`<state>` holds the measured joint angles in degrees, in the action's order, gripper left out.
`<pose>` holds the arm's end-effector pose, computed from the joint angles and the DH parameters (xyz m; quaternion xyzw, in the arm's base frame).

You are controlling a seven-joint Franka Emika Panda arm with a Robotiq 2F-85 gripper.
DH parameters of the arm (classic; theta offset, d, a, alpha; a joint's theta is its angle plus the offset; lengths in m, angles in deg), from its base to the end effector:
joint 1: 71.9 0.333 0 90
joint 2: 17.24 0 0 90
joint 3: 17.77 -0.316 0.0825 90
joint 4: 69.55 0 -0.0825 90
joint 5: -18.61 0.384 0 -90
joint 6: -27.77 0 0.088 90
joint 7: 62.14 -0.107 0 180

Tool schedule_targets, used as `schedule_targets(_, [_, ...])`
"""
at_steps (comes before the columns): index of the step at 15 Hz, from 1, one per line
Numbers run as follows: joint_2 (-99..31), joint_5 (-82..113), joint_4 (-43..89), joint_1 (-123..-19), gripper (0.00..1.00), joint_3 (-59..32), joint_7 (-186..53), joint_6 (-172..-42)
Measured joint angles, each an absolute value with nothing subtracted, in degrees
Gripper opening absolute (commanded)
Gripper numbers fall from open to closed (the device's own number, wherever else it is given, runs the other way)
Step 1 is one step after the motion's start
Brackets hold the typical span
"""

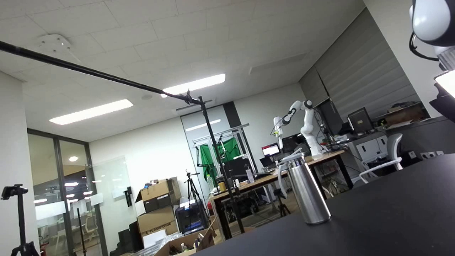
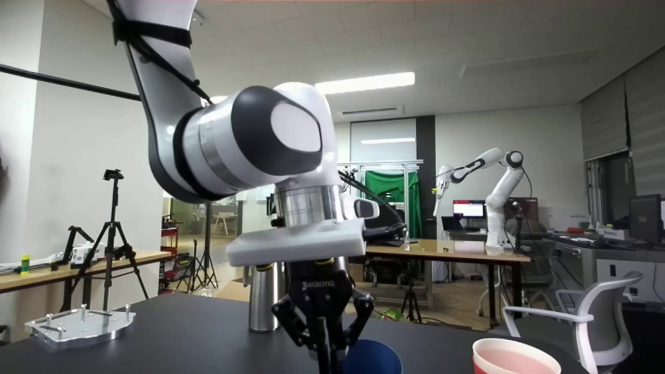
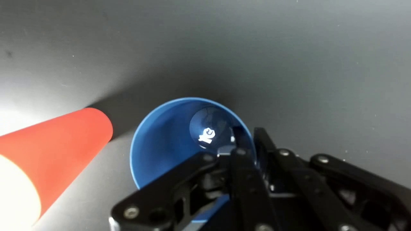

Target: Put the white and the blue cup in the orange cup

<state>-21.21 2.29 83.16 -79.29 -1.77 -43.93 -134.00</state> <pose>0.3973 -0.1585 0.2239 0.9933 0.0886 0.0199 0.0717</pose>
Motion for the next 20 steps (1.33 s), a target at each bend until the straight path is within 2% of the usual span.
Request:
schedule_targets(6, [-12.06,15.84,78.28,-82.24,0.03,-3.01,-38.20,-122.13])
schedule_targets(7, [-11.32,16.50,77.12,-82.66,0.38,-2.87,-38.08,-120.63])
schedule_targets(9, [-10.73,16.68,75.25,-83.43,0.44,-2.54,-38.08,-118.48])
schedule_targets(17, [-13.70,17.14,73.71,-84.20,0.98,-2.23,-38.08,-115.57])
schedule_targets(20, [-16.42,17.82,73.68,-84.19,1.00,-2.44,-37.98,-115.53])
